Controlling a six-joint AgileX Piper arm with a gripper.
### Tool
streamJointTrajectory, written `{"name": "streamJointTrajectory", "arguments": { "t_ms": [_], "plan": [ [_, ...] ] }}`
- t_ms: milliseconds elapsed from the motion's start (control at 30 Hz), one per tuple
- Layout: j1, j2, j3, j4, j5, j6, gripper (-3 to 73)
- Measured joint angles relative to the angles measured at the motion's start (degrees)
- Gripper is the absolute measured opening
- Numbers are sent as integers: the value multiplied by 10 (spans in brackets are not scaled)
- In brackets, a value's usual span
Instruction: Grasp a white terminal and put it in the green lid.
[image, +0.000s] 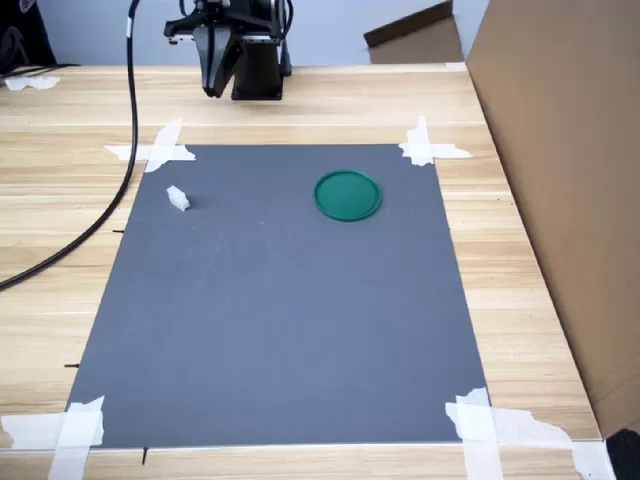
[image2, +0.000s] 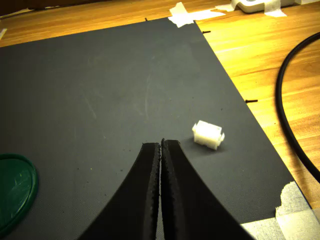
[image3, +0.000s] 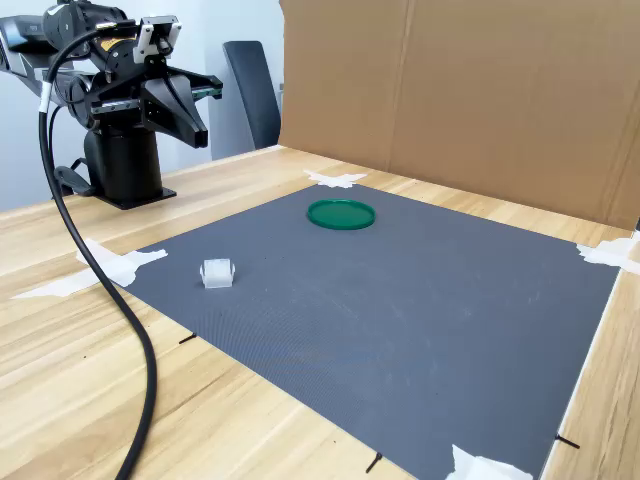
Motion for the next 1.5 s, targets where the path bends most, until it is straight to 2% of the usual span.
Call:
{"name": "streamJointTrajectory", "arguments": {
  "t_ms": [1333, 1500],
  "plan": [
    [0, 0, 0, 0, 0, 0, -28],
    [0, 12, -29, 1, 9, 0, -28]
  ]
}}
